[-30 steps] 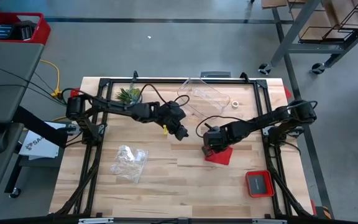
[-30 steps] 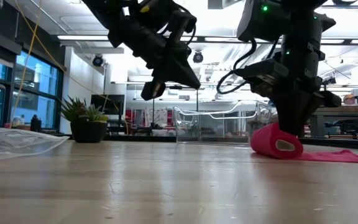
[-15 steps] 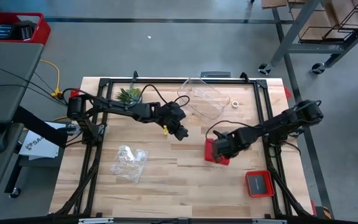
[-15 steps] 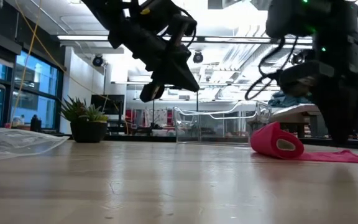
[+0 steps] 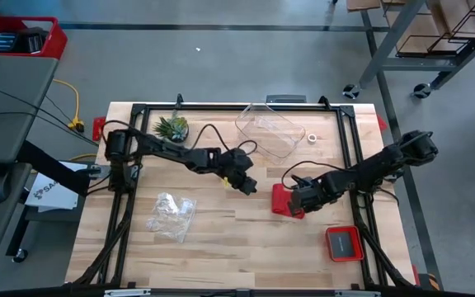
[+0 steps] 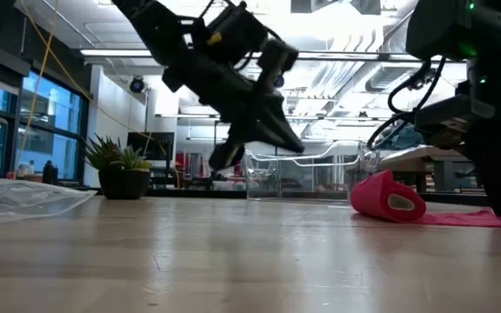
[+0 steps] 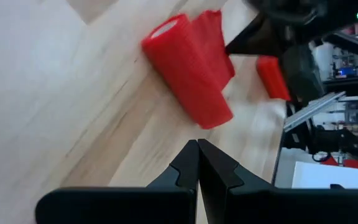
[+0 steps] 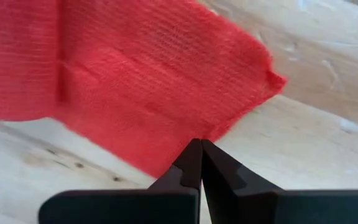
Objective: Roll bandage
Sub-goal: Roll the red bandage
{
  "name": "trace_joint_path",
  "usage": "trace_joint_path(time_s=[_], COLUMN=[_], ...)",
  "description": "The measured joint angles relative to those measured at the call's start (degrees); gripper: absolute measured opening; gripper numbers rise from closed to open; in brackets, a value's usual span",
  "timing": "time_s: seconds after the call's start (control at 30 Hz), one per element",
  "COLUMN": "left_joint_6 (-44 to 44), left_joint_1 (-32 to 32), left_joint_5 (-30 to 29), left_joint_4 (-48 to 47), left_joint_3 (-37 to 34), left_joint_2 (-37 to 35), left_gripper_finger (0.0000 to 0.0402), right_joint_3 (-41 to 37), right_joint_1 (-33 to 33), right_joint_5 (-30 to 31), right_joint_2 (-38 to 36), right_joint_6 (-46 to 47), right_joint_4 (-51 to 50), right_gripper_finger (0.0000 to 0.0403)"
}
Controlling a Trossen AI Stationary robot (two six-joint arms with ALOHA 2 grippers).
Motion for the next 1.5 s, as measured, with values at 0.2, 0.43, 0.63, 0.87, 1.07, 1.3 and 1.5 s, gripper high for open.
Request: trace_joint_path(time_s=[0.2, 0.43, 0.63, 0.87, 1.07, 1.3, 1.5], left_joint_6=[-2.45, -3.16, -2.87, -2.75, -0.47, 2.69, 4.74], left_joint_1=[-0.03, 0.16, -0.28, -1.61, -1.54, -1.8, -2.1], left_joint_5=[-0.91, -1.34, 0.5, 0.41, -2.54, -5.4, -1.87], left_joint_4=[2.03, 5.63, 4.92, 1.39, -3.87, -10.45, -4.61], left_joint_3=[-0.02, 0.4, 4.82, 12.1, 17.59, 21.64, 25.24], left_joint_2=[3.67, 5.77, 10.71, 15.58, 18.18, 19.27, 20.75], left_gripper_finger=[0.0, 0.0, 0.0, 0.0, 0.0, 0.0, 0.0], right_joint_3=[0.01, 0.01, -3.04, -3.34, -3.35, -3.4, -3.0], right_joint_1=[0.0, 0.0, -0.37, -0.37, -0.37, -0.37, -0.33], right_joint_5=[1.47, 3.08, 3.31, 3.05, 3.01, 3.01, 5.7], right_joint_2=[0.03, 0.04, -0.09, -0.06, 0.0, 0.04, -2.5], right_joint_6=[-0.22, 0.3, 3.97, 5.15, 5.18, 5.2, 5.2], right_joint_4=[0.84, 0.36, 5.32, 6.59, 7.03, 7.24, 4.7], right_gripper_finger=[0.0, 0.0, 0.0, 0.0, 0.0, 0.0, 0.0])
